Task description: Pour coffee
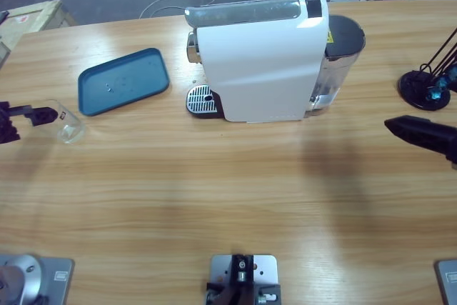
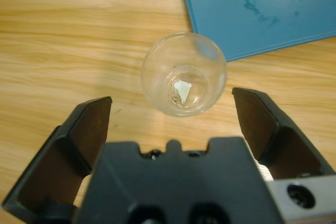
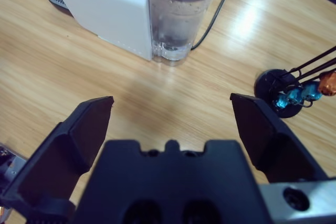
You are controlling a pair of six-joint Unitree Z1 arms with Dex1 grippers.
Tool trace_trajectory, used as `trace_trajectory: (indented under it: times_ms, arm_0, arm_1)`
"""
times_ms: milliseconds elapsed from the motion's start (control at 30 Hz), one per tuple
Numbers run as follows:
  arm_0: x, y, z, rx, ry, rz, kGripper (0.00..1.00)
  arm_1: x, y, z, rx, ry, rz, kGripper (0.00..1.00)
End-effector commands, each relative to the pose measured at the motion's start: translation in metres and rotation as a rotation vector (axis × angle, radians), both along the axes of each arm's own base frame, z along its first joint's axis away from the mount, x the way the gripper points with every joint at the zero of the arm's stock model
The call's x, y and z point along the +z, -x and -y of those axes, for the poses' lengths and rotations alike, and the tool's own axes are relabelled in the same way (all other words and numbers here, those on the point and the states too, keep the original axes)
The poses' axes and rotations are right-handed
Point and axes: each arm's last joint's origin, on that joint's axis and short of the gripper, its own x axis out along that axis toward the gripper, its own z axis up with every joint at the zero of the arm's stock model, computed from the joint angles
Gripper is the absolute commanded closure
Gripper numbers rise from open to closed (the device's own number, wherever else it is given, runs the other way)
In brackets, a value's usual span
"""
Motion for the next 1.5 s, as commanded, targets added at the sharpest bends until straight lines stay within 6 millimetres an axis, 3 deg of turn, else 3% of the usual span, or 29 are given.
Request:
trace_trajectory:
  times_ms: [33,267,300,400,500,533,567,600,767,933,1067,1133,1267,1500]
  arm_0:
    - [-0.037,-0.018,0.005,0.031,-0.039,-0.077,0.009]
    - [-0.056,-0.023,0.004,0.06,-0.044,-0.059,0.023]
    - [-0.056,-0.023,0.004,0.063,-0.047,-0.057,0.064]
    - [-0.06,-0.025,0.005,0.061,-0.049,-0.042,0.358]
    - [-0.074,-0.027,0.006,0.054,-0.053,-0.047,0.416]
    - [-0.078,-0.026,0.005,0.045,-0.048,-0.042,0.602]
    - [-0.078,-0.024,0.006,0.031,-0.04,-0.024,0.884]
    - [-0.077,-0.02,0.006,0.015,-0.033,0.004,1.0]
    - [-0.046,0.01,-0.006,-0.025,0.016,0.195,1.0]
    - [-0.019,0.039,-0.009,-0.197,0.032,0.315,1.0]
    - [0.002,0.052,0.0,-0.472,0.097,0.356,1.0]
    - [0.009,0.052,0.012,-0.724,0.126,0.359,1.0]
    - [0.009,0.026,0.037,-1.1,0.064,0.324,1.0]
    - [-0.021,-0.072,0.071,-1.314,0.033,0.23,1.0]
  arm_1:
    - [-0.012,0.003,0.01,-0.011,0.002,-0.035,0.0]
    - [-0.018,0.003,0.015,-0.023,0.013,-0.068,0.0]
    - [-0.018,0.003,0.015,-0.023,0.013,-0.071,0.0]
    - [-0.018,0.003,0.016,-0.024,0.012,-0.073,0.0]
    - [-0.016,0.004,0.018,-0.025,0.017,-0.075,0.0]
    - [-0.014,0.005,0.02,-0.026,0.013,-0.073,0.0]
    - [-0.012,0.006,0.022,-0.026,0.01,-0.071,0.0]
    - [-0.011,0.007,0.025,-0.029,0.009,-0.07,0.0]
    - [-0.009,0.011,0.035,-0.032,0.003,-0.067,0.0]
    - [-0.006,0.011,0.035,-0.034,-0.007,-0.057,0.0]
    - [-0.003,0.012,0.037,-0.036,-0.014,-0.045,0.0]
    - [-0.003,0.013,0.04,-0.035,-0.02,-0.041,0.0]
    - [0.001,0.015,0.044,-0.028,-0.028,-0.029,0.0]
    - [0.011,0.017,0.048,-0.025,-0.013,-0.033,0.0]
